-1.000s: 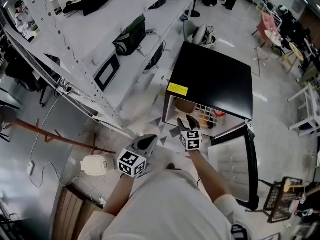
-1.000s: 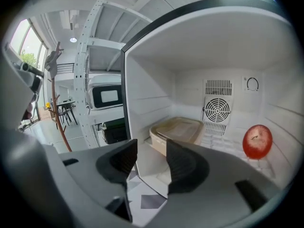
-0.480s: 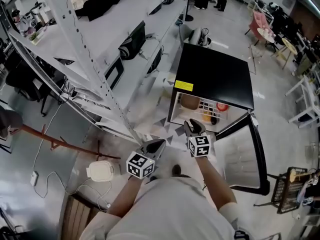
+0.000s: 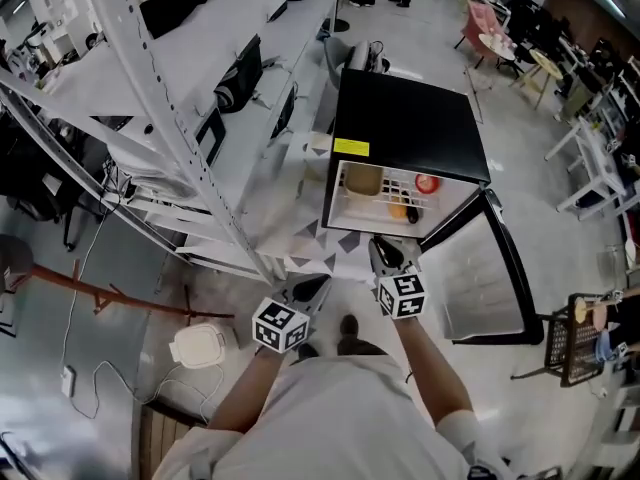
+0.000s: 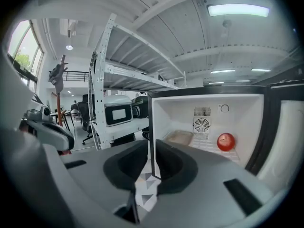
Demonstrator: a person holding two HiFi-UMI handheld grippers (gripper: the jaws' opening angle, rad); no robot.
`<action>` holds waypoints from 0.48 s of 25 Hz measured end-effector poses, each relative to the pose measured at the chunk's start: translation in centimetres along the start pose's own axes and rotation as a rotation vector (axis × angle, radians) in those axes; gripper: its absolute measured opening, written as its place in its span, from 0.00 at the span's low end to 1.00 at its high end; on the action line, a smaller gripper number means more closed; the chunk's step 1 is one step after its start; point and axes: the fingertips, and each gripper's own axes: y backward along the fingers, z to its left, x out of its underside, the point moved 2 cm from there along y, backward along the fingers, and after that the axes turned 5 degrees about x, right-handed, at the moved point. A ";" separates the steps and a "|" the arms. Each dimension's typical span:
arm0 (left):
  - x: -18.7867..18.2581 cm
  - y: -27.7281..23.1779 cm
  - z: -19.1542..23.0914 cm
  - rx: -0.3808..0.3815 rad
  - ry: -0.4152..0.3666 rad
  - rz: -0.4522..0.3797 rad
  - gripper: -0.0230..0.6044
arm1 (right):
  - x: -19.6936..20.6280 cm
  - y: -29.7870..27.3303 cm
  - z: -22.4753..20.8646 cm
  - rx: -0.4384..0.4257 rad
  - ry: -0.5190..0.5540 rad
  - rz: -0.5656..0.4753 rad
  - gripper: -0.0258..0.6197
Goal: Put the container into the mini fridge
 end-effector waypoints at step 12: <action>-0.1 -1.8 -2.6 0.045 -0.017 0.013 0.04 | -0.4 4.4 -0.7 0.006 -0.044 -0.037 0.08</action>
